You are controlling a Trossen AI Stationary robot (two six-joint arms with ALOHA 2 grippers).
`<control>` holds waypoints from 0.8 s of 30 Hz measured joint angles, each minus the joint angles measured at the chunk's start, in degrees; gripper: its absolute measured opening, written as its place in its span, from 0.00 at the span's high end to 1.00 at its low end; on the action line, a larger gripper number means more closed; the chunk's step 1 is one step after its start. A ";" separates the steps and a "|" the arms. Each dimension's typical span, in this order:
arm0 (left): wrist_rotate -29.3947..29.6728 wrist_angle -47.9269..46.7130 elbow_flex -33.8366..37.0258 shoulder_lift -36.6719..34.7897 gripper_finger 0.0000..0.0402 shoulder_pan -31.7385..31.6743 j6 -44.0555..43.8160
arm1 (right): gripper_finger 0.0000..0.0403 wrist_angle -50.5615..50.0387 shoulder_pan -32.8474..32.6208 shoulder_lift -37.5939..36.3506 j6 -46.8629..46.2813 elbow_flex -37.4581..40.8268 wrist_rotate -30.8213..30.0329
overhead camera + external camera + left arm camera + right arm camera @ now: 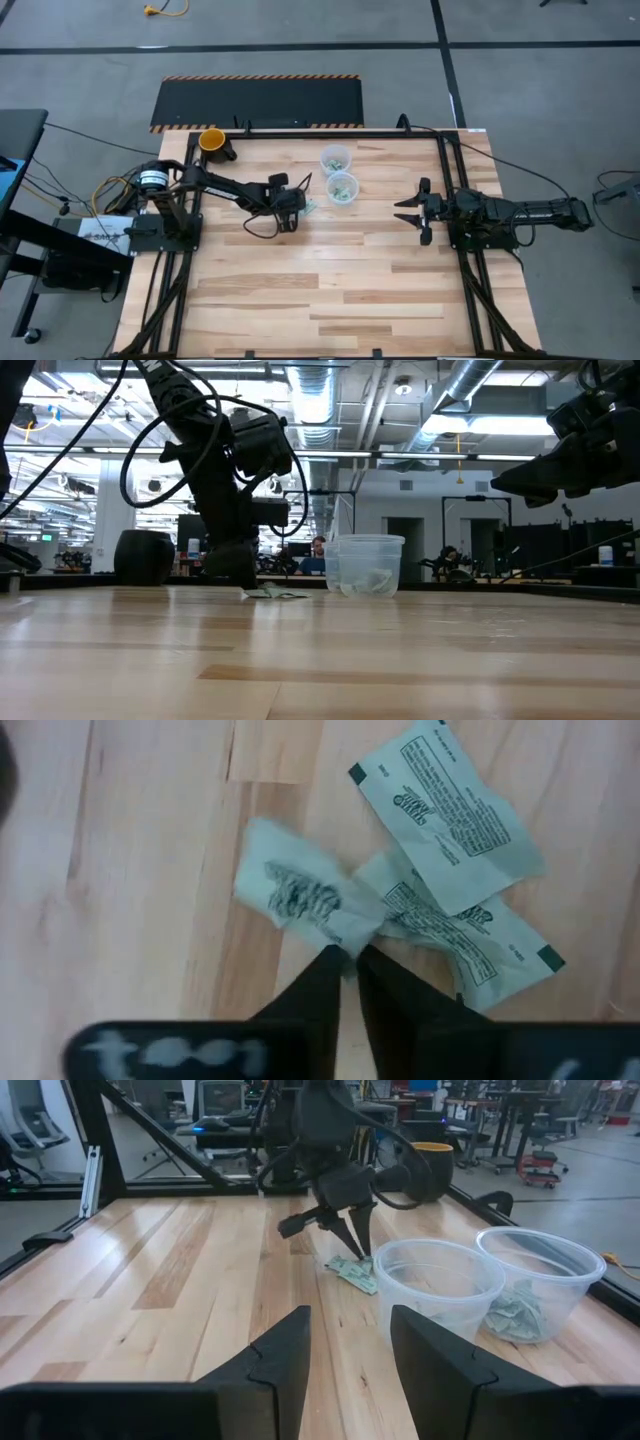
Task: Pick and place items into bin
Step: Put the green stevia packet into the bottom transparent bin
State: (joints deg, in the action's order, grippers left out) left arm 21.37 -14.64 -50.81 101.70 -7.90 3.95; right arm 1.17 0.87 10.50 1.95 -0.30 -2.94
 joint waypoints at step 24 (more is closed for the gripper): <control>12.17 7.40 0.10 -16.78 1.00 6.97 -4.90 | 0.67 0.04 0.02 0.00 0.01 0.01 0.02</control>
State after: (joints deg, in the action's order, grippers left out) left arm 33.54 -7.24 -50.71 84.92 -0.93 -0.95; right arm 1.21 0.88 10.50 1.96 -0.28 -2.92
